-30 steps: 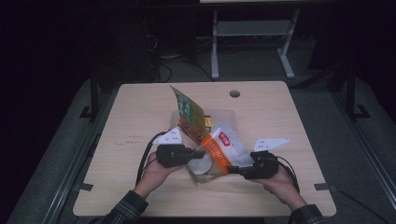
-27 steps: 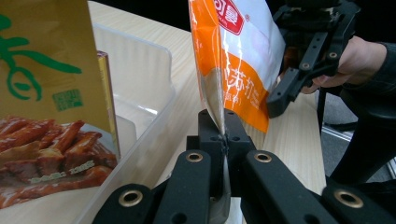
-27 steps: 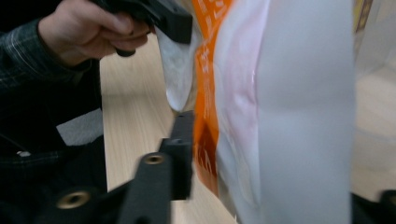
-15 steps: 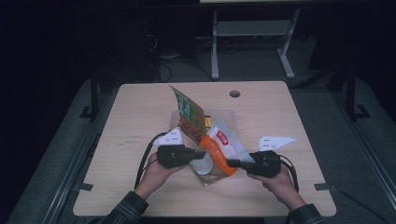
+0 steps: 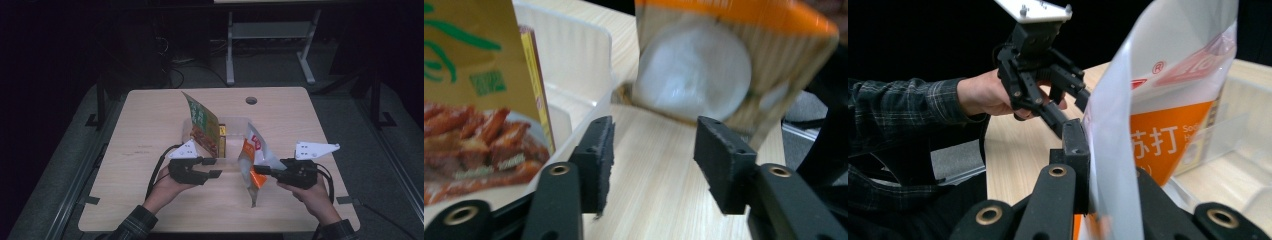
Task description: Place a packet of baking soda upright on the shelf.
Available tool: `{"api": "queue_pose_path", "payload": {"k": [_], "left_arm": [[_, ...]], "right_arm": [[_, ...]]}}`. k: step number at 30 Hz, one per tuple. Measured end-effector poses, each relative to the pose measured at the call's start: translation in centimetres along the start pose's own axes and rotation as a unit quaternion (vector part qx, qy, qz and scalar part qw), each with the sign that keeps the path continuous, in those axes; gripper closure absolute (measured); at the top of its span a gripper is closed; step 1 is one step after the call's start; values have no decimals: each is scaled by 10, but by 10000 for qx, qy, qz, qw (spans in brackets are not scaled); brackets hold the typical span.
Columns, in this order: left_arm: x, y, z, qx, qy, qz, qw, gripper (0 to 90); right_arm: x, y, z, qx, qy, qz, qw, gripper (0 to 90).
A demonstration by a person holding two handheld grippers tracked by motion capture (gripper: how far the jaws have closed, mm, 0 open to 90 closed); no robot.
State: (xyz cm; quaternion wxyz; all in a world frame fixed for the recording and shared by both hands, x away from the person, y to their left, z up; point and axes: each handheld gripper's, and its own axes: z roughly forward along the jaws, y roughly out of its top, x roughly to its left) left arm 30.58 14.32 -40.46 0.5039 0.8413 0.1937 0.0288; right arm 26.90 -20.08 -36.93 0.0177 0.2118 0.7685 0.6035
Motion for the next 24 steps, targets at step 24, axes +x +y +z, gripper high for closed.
{"api": "queue_pose_path", "payload": {"k": [24], "left_arm": [[10,-61,-54,998,825,-219,9913,188]], "right_arm": [[-20,47,-1,60,-298,-477,9984,900]]}}
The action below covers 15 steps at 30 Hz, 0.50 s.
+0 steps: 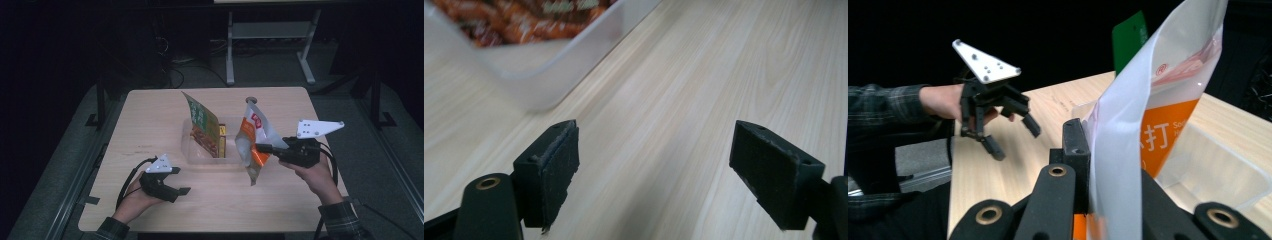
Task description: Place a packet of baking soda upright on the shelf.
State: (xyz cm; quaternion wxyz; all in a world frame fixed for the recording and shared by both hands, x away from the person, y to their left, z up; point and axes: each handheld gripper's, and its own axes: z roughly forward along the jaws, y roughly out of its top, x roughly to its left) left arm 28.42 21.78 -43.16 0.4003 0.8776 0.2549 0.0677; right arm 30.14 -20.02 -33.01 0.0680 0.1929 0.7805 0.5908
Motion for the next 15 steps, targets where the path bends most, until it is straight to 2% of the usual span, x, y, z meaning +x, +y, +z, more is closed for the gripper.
{"api": "queue_pose_path", "payload": {"k": [6,11,15], "left_arm": [[8,-13,-6,226,289,92,9993,170],[13,-17,-6,208,341,0,9992,164],[14,-17,-6,198,363,4,9991,162]], "right_arm": [[-12,12,12,32,-81,-107,9999,900],[-24,22,22,167,-80,-169,9997,900],[-34,28,29,253,-117,-215,9994,900]]}}
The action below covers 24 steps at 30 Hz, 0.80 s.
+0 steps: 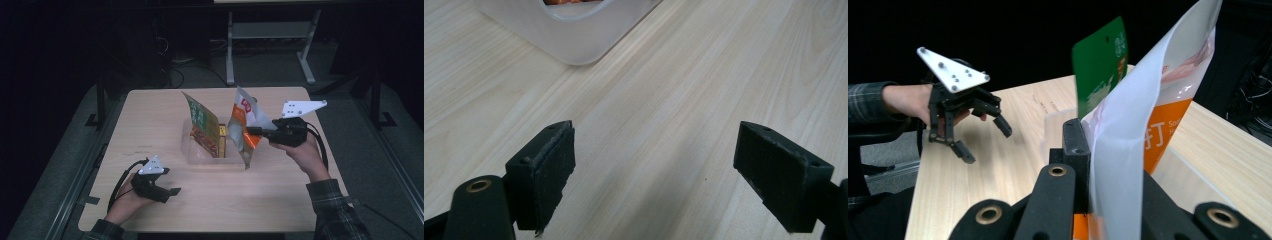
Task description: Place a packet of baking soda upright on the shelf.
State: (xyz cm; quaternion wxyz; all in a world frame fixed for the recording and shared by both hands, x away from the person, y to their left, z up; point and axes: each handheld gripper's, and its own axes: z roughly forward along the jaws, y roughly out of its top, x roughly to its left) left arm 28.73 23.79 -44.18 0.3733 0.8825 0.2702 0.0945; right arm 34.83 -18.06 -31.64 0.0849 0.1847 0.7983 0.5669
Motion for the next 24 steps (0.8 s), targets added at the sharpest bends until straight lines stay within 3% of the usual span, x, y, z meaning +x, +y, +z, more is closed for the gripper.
{"api": "queue_pose_path", "payload": {"k": [16,24], "left_arm": [[2,-1,2,74,-8,15,10000,154],[2,-1,3,72,-36,-14,10000,153]], "right_arm": [[-38,-6,20,264,-295,239,9989,900],[-48,-7,23,287,-210,301,9989,900]]}}
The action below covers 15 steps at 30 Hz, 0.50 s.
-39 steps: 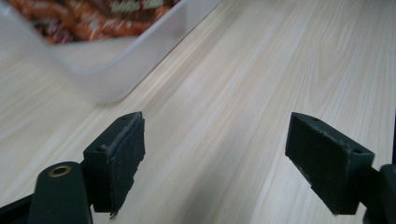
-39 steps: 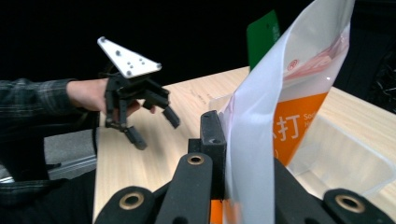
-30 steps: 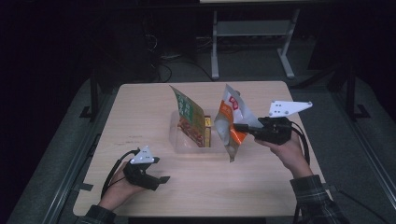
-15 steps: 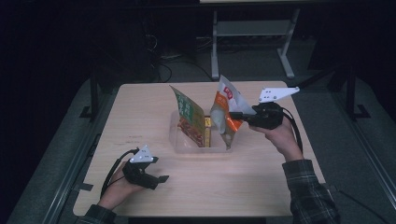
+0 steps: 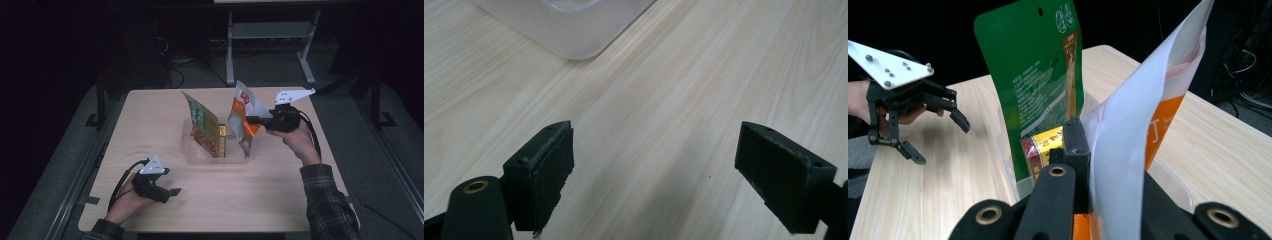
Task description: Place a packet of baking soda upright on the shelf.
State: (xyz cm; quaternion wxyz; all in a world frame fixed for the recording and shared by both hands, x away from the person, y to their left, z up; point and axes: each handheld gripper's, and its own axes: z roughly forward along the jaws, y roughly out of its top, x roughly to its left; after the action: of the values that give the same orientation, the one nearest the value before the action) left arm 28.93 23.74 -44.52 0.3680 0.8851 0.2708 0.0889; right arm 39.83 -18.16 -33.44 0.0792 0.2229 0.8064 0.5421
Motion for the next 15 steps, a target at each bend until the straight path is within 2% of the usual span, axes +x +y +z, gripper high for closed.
{"api": "queue_pose_path", "payload": {"k": [6,9,15], "left_arm": [[1,0,0,20,-6,12,10000,152],[1,-1,0,38,-19,-15,10000,152],[1,-1,1,79,-28,29,10000,152]], "right_arm": [[0,9,4,66,-11,-184,9998,900],[-1,9,7,89,-7,-163,9998,900],[-4,2,13,463,-162,-199,9986,900]]}}
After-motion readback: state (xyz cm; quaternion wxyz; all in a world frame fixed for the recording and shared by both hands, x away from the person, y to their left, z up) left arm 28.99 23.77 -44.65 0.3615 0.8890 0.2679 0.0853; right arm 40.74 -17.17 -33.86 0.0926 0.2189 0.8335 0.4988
